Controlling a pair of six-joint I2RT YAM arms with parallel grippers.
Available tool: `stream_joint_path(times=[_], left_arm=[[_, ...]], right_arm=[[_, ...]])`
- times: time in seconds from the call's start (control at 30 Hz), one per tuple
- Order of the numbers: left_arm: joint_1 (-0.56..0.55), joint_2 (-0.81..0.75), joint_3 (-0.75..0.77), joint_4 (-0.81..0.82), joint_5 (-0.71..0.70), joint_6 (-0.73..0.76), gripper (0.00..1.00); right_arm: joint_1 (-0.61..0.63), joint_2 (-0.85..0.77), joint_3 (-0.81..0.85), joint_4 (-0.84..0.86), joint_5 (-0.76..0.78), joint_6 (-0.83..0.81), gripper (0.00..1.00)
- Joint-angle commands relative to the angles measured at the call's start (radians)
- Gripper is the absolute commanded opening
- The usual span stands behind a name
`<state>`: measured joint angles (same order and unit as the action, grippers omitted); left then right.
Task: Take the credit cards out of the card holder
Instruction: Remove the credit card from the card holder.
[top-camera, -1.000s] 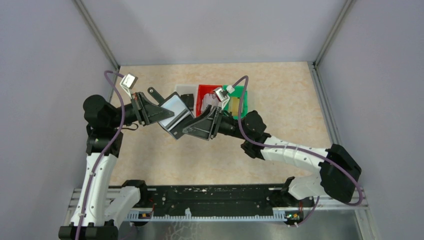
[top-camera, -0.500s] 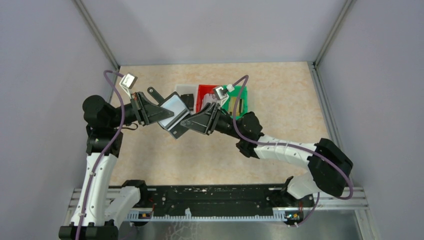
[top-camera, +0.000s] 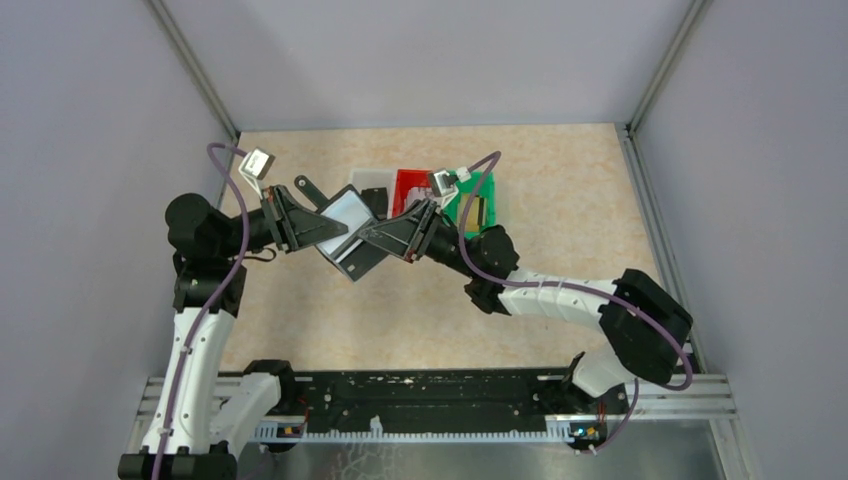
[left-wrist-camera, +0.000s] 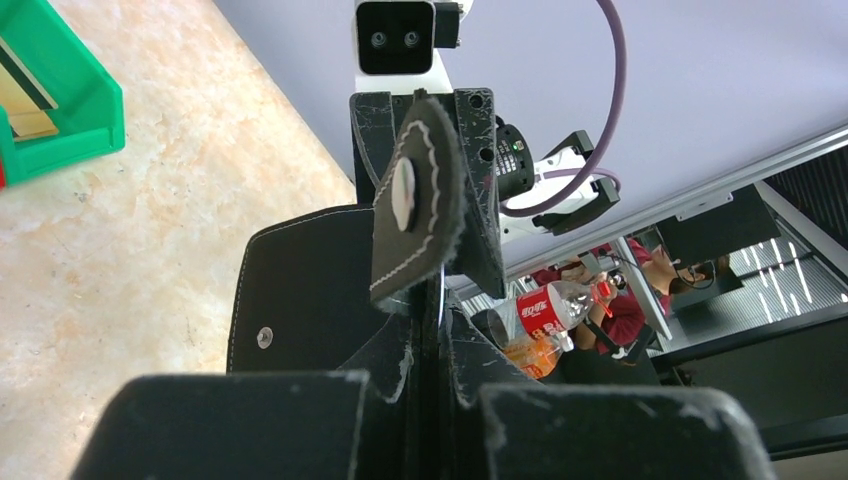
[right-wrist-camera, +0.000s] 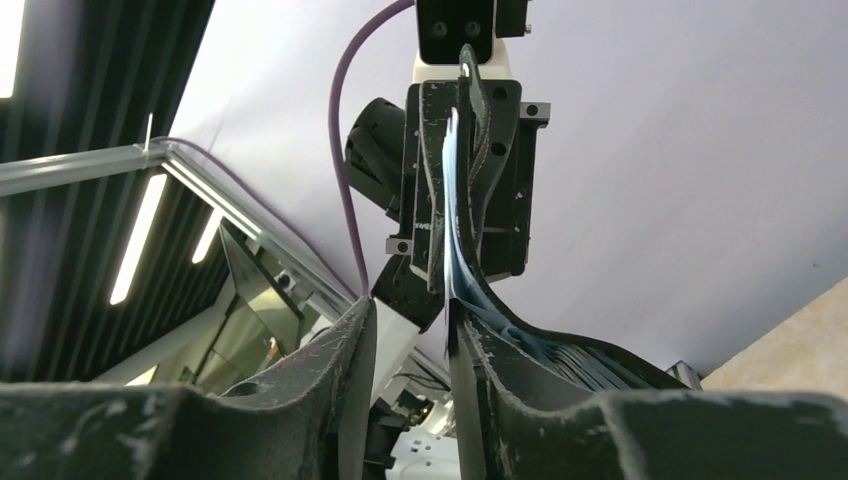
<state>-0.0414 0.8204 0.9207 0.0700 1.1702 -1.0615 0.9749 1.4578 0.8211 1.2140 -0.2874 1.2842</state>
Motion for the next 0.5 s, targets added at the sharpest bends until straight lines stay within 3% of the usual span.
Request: stream_joint_path(times=[0.0,0.23,0.47], left_arm=[[0.0,-0.021,-0.008,0.041,0.012,-0.023,0.08],[0.0,-0.016,-0.002,0.02,0.034,-0.007,0.08],[0.004,-0.003,0.034,-0.035,0.059,0.037,0.12]], right_arm=[[0.013,0.026,0.056,0.089,0.056,-0.013,0.29],[0.014,0.04,0.03,0.083,0.101,-0.036,0.1],[0.015,0.041,0.001,0.083,0.105,-0.053,0.01]])
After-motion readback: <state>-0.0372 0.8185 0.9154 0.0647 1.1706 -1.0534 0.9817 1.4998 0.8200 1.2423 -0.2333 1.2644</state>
